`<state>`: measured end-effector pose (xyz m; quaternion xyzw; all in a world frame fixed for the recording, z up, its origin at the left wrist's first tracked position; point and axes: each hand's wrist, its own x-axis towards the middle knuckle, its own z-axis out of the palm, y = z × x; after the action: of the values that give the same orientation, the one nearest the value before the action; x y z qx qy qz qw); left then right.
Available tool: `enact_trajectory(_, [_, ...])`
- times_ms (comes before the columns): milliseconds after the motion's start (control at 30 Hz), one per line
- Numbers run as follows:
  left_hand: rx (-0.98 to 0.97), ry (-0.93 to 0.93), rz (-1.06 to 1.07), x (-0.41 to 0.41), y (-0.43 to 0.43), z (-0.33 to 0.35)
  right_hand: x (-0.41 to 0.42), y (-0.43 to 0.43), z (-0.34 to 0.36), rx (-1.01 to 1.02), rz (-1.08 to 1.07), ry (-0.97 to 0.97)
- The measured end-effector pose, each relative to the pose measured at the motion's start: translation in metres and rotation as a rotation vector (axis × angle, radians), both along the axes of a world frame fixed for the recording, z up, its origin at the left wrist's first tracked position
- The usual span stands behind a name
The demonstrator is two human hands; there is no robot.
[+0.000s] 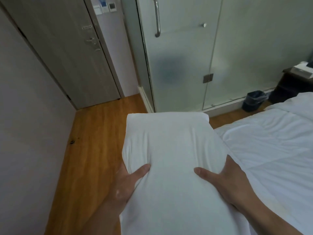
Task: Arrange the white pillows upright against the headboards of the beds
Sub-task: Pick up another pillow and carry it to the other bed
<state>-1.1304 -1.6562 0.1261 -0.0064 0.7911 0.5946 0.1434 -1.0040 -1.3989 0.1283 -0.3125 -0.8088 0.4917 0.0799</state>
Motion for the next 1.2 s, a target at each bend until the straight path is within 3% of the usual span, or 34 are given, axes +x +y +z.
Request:
enact_trajectory(233, [-0.001, -0.004, -0.063, -0.154, 0.094, 0.010, -0.145, 0.090, 0.001, -0.053, -0.035, -0.059])
enact_trajectory(533, [0.040, -0.020, -0.170, -0.305, 0.203, 0.015, -0.267, 0.173, 0.003, -0.032, -0.171, -0.063])
enact_trajectory(733, [0.133, -0.146, -0.316, -0.415, 0.267, 0.007, -0.346, 0.206, -0.001, -0.025, -0.343, -0.083])
enact_trajectory(933, [0.048, -0.215, -0.508, -0.548, 0.326, -0.008, -0.424, 0.218, 0.005, -0.031, -0.558, -0.076])
enact_trajectory(1200, [0.051, -0.248, -0.765, -0.641, 0.420, -0.014, -0.488, 0.252, 0.004, -0.023, -0.782, -0.088])
